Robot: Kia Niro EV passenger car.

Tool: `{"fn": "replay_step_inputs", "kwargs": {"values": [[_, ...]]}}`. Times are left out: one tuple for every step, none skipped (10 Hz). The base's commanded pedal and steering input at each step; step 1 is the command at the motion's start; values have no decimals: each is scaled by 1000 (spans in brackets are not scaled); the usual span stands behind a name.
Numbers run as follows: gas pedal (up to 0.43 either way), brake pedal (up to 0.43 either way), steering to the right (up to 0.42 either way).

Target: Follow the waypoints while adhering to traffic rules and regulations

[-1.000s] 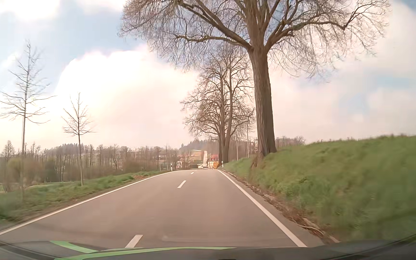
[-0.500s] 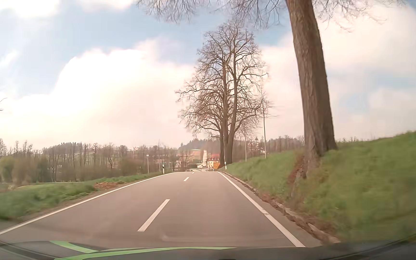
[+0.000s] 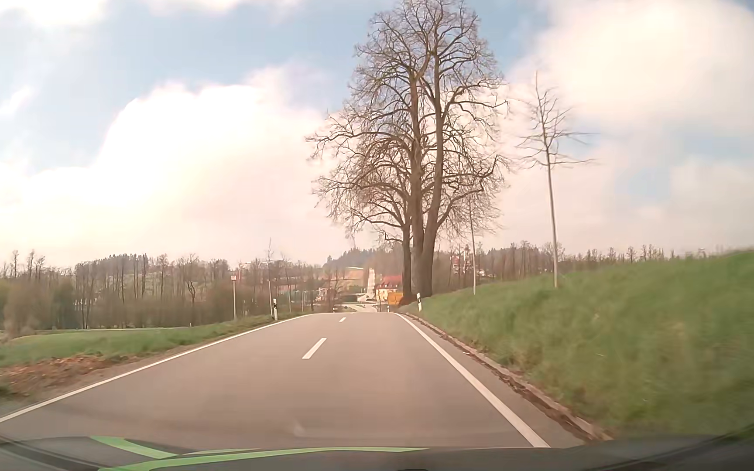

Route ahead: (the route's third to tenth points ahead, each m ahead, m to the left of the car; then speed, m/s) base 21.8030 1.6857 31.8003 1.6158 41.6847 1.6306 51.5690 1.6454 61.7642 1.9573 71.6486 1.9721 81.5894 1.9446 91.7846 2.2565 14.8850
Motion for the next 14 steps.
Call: {"fn": "replay_step_inputs", "kwargs": {"values": [[130, 0, -1], [130, 0, -1], [130, 0, -1], [130, 0, -1], [130, 0, -1], [130, 0, -1], [130, 0, -1], [130, 0, -1], [130, 0, -1], [130, 0, -1], [118, 0, -1], [118, 0, -1], [118, 0, -1], [118, 0, -1]]}}
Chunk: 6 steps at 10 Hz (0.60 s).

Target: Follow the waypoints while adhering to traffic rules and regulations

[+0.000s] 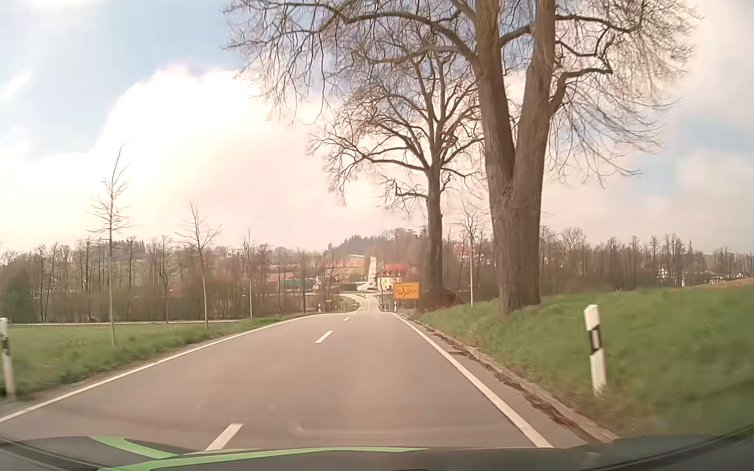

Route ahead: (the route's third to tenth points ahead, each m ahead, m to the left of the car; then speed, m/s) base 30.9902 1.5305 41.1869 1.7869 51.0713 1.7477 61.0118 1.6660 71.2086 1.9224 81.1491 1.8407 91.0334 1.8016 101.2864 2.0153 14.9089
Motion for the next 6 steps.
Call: {"fn": "replay_step_inputs", "kwargs": {"values": [[110, 0, -1], [110, 0, -2], [110, 0, -1], [110, 0, -1], [110, 0, -1], [98, 0, -1]]}}
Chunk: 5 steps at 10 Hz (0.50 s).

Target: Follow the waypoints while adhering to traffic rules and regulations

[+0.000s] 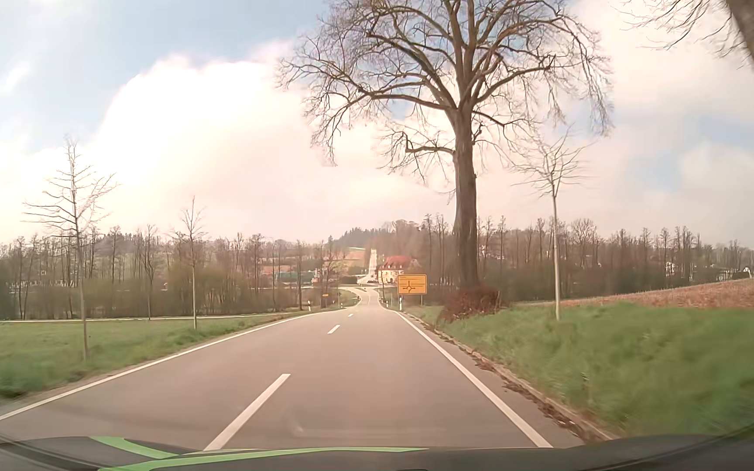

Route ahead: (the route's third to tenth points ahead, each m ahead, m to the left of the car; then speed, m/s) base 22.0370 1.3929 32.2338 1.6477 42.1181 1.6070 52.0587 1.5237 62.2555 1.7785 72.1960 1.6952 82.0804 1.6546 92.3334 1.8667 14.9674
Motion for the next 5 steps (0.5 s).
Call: {"fn": "replay_step_inputs", "kwargs": {"values": [[98, 0, -1], [98, 0, -1], [98, 0, -1], [87, 0, -1], [79, 0, -2]]}}
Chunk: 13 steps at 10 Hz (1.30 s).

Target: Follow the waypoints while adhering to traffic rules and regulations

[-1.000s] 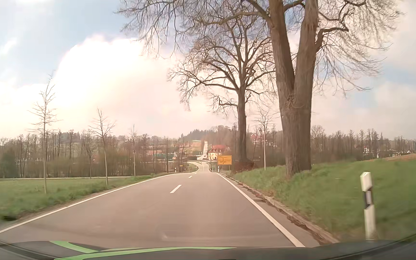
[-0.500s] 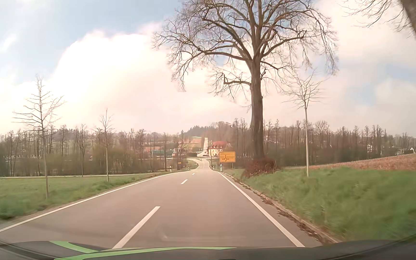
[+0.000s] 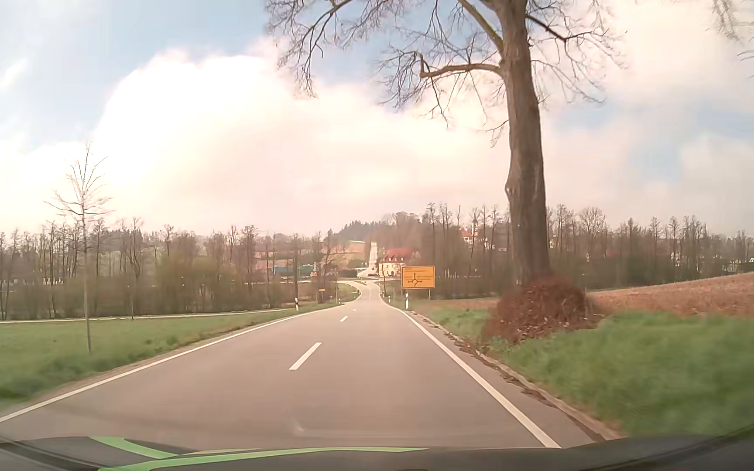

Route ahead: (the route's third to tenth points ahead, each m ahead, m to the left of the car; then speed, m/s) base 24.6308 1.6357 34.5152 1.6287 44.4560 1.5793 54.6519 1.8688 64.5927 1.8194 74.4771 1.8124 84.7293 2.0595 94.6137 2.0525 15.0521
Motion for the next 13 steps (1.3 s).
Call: {"fn": "replay_step_inputs", "kwargs": {"values": [[67, 0, -1], [59, 0, -1], [47, 0, -2], [20, 0, -2], [0, 0, -1], [0, 0, -1], [0, 0, -1], [0, 0, 0], [0, 0, 0], [0, 0, 0], [0, 0, 0], [0, 0, 0], [0, 0, 0]]}}
